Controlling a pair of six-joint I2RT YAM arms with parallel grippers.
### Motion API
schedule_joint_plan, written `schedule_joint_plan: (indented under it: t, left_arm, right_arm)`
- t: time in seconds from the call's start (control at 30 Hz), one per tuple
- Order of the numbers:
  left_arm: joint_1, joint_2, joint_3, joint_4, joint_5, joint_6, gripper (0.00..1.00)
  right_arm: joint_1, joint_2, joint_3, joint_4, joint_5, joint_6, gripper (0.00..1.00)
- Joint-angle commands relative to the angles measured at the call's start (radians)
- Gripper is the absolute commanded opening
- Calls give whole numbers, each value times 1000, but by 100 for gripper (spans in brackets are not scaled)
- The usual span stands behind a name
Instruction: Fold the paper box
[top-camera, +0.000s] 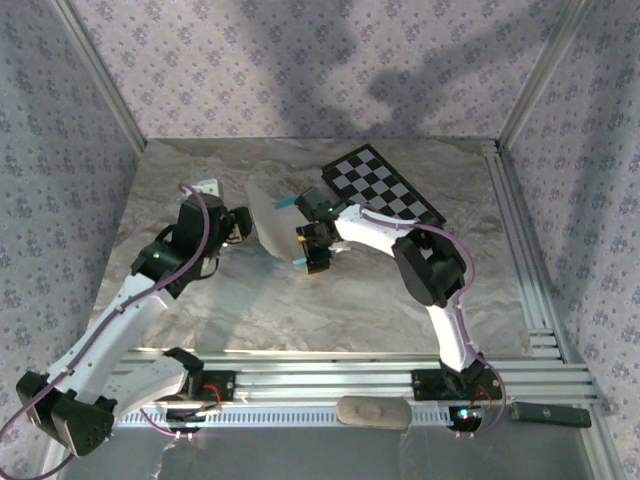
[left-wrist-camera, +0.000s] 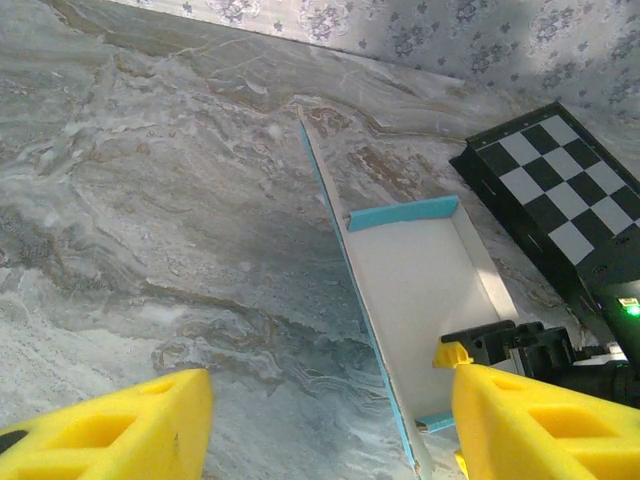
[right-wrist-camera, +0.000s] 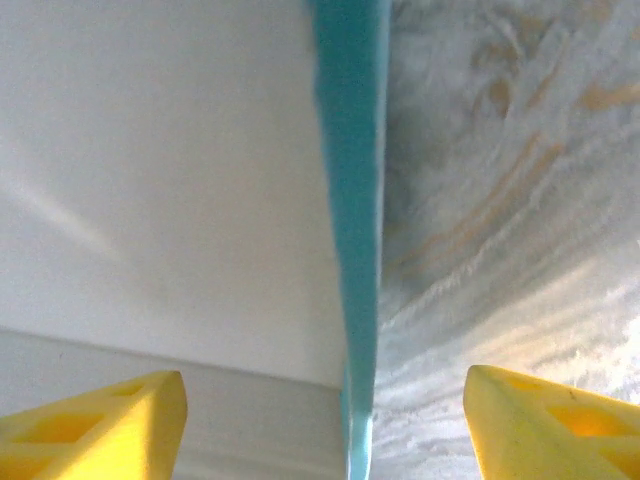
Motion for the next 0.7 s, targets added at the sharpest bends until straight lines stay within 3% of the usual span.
schedule_joint_plan:
  t: [0.0, 0.17, 0.23, 0.3, 0.4, 0.47, 0.57, 0.67]
  left_arm:
    - [-6, -4, 54, -28, 38, 8, 65]
    - [-5, -3, 78, -69, 52, -8, 65]
    - [-6, -5, 81, -77, 69, -12, 65]
    - [-8, -4, 89, -98, 99, -17, 65]
    - [-12, -17, 97, -127, 153, -17, 64]
    - [-22, -35, 95, -159, 179, -25, 63]
    - [-63, -75, 59, -167, 183, -38, 63]
    - [-89, -104, 9, -158, 185, -52, 61]
  right_arm:
    - [22, -114, 22, -84, 107, -37, 77]
    - [41, -245, 28, -145, 298, -206, 77]
    - [35, -288, 27, -127, 396, -391, 75]
    - [6, -314, 27, -56, 440, -722, 73]
    - [-21, -316, 22, 62, 392, -1310, 66]
    - [-37, -285, 39, 11, 371, -1552, 63]
    - [-80, -198, 77, -103, 332, -1713, 57]
    - [-149, -109, 109, -124, 248, -1732, 52]
